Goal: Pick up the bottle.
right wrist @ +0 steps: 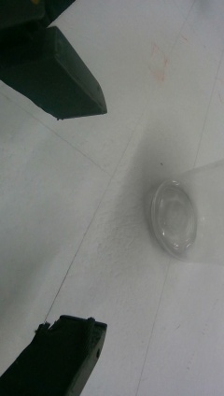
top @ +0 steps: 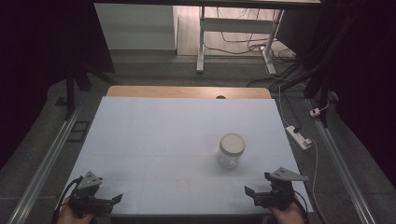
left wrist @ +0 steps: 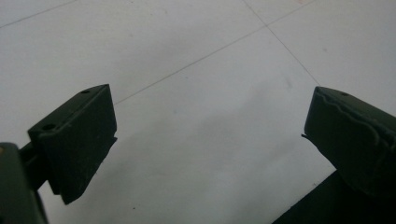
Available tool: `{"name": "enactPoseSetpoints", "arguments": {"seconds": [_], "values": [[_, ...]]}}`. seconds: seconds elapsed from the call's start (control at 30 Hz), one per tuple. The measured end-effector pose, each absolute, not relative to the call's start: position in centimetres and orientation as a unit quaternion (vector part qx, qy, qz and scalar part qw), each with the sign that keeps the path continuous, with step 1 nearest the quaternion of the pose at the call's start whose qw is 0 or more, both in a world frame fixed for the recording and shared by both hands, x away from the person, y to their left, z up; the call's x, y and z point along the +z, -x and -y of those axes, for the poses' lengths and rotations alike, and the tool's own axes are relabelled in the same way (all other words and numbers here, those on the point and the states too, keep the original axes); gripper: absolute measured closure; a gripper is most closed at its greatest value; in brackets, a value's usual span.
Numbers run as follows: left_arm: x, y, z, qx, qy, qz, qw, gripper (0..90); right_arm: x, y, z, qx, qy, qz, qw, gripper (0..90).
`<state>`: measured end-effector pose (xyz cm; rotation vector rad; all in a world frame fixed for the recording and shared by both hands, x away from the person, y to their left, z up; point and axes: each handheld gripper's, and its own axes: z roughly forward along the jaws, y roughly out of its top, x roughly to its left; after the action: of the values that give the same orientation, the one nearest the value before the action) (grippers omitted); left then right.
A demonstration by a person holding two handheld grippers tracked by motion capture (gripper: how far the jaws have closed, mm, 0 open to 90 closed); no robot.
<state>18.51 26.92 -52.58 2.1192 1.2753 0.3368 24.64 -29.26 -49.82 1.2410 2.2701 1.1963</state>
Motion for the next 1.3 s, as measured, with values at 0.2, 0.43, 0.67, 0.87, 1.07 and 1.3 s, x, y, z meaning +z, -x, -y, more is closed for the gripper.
{"name": "enactPoseSetpoints", "arguments": {"seconds": [0.2, 0.43, 0.67, 0.87, 1.07, 1.3], "values": [[-52.6, -18.6, -26.9, 0.124, -0.807, -0.484, 0.316, 3.9, -49.8, -24.7, 29.2, 0.411, -0.430, -0.791, 0.147, 0.0], [-52.6, -18.7, -27.0, 0.119, -0.804, -0.488, 0.316, 3.8, -49.9, -24.7, 29.0, 0.403, -0.425, -0.797, 0.147, 0.0], [-52.6, -18.8, -27.1, 0.113, -0.803, -0.492, 0.318, 4.1, -49.9, -24.7, 28.6, 0.393, -0.417, -0.805, 0.151, 0.0], [-52.6, -18.8, -27.1, 0.112, -0.802, -0.492, 0.319, 4.2, -49.9, -24.7, 28.6, 0.393, -0.418, -0.804, 0.154, 0.0], [-52.6, -18.8, -27.2, 0.110, -0.801, -0.493, 0.321, 4.1, -49.8, -24.6, 28.5, 0.394, -0.417, -0.804, 0.155, 0.0], [-52.6, -18.8, -27.3, 0.108, -0.800, -0.493, 0.324, 4.1, -49.4, -24.5, 28.1, 0.400, -0.403, -0.808, 0.160, 0.0]]}}
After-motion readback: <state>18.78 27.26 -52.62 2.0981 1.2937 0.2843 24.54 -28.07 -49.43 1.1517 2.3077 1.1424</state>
